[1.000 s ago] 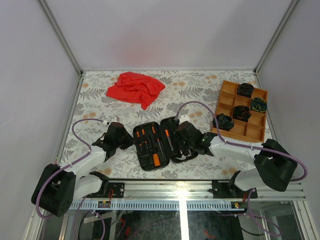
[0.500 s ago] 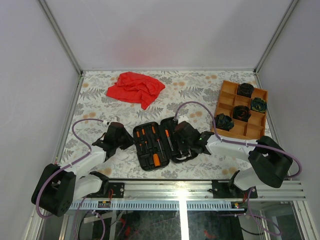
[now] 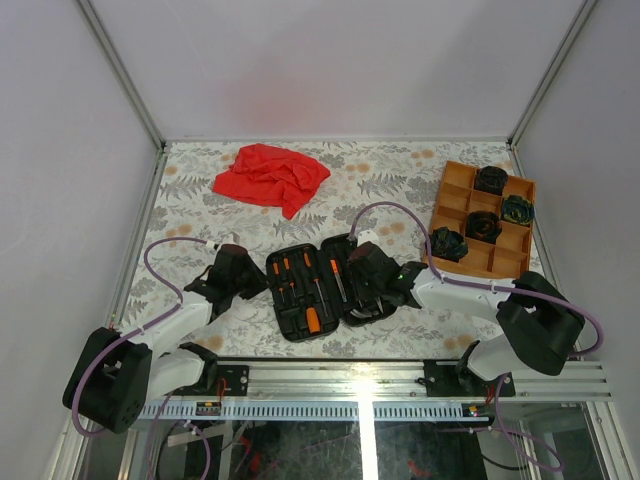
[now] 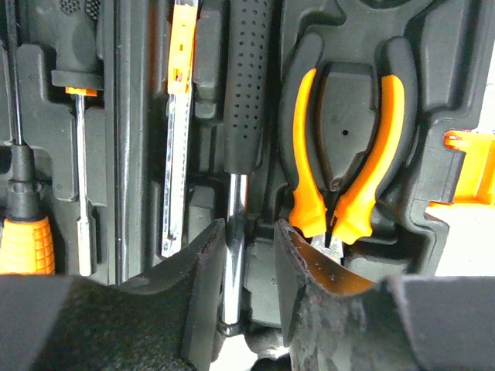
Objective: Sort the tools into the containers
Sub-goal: Place the hammer in the storage box, then adjust the hammer in the storage box.
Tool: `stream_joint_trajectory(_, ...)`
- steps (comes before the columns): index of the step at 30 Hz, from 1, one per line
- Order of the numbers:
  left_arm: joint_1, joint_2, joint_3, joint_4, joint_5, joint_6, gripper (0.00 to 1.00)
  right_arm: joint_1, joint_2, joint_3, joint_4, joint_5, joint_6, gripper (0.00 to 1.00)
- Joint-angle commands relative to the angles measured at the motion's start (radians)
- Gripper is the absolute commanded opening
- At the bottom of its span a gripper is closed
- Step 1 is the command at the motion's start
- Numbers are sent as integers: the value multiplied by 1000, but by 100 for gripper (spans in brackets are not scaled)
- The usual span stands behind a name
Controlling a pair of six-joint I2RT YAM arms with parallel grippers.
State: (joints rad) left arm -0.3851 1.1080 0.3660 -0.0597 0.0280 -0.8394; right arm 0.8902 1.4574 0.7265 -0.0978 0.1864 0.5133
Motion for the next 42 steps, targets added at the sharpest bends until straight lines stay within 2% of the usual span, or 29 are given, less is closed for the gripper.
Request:
stream_joint_trajectory(1,5,15,-5,-25,10,-10,0,-1,-28,38,-65,36,-8,40)
stream_joint_trajectory(7,5,15,-4,-24,12,-9,0,-1,-72,54,-82,30,-32,40)
stream_joint_trajectory(12,5,18,-5,-20,16,-10,0,-2,-87,68,-96,3,-51,29)
stream_joint_trajectory(15,5,18,-7,-17,19,-10,0,-1,-87,72,-89,1,-55,28)
stream_joint_trajectory(30,4,26,-7,-7,31,-7,0,-49,43,202,-149,-123,-78,21)
stream_joint_trajectory(42,4,47,12,-5,39,-6,0,-54,121,231,-203,-123,-88,18)
